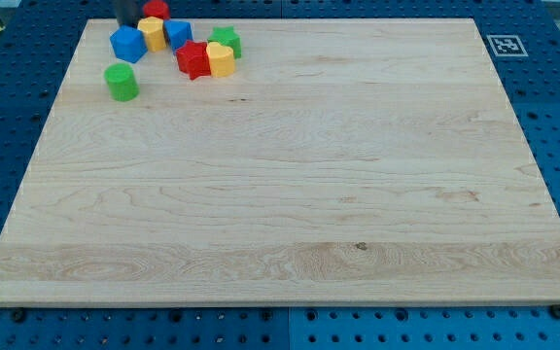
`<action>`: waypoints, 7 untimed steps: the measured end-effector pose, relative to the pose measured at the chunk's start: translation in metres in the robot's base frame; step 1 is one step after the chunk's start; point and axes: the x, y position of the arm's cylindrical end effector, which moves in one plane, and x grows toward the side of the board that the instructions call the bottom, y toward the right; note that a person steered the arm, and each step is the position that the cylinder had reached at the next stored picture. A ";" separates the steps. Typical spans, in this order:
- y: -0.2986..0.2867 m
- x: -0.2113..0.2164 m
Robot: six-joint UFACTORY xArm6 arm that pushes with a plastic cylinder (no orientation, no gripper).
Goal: Move the red circle right side of the board
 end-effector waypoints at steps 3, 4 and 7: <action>-0.042 -0.018; -0.030 -0.019; 0.054 -0.017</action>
